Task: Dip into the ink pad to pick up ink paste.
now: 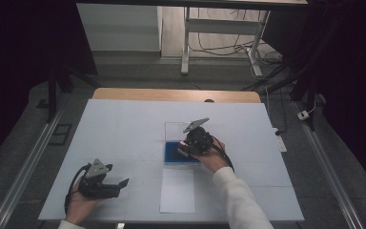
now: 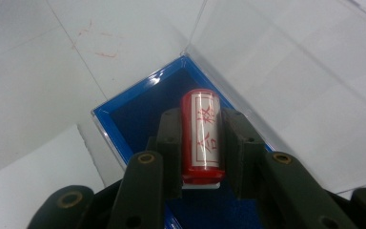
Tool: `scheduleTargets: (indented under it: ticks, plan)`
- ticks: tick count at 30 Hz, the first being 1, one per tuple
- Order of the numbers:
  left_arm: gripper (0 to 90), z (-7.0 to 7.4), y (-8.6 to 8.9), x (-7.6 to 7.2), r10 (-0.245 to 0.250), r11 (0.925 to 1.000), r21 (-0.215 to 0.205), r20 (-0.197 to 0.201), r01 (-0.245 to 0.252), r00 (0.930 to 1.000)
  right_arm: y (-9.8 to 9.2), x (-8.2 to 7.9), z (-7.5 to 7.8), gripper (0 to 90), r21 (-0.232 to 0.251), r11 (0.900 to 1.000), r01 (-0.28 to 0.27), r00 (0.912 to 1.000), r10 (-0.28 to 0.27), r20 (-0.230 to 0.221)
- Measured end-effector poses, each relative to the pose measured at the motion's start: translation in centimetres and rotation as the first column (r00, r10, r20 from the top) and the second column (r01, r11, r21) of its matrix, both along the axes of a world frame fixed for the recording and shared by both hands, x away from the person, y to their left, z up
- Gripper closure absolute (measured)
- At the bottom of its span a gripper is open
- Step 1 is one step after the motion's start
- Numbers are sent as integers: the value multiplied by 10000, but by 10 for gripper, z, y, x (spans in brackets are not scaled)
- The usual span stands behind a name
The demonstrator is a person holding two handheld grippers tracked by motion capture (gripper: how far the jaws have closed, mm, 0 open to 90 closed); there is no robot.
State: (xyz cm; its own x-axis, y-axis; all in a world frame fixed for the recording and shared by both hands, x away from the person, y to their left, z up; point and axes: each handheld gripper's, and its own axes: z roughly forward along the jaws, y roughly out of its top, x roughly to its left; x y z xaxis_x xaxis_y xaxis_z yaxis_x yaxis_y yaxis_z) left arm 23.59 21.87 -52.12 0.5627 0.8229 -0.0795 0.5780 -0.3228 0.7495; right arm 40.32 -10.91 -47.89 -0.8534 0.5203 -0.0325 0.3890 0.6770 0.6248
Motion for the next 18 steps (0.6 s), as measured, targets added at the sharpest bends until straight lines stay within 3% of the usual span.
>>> scheduleTargets:
  ticks: [5,12,18]
  plan:
    - [170,0,0,0,-27,10000,15,-8,27,10000,2,0,-2,700,-131,9999,80,9999,-81,-80]
    - [170,0,0,-1,-16,10000,33,-2,16,10000,4,-4,-4,703,-331,9994,56,9997,-49,229]
    - [170,1,0,-1,-20,10000,29,-1,20,10000,4,-4,-5,704,-374,9993,22,9997,-13,237]
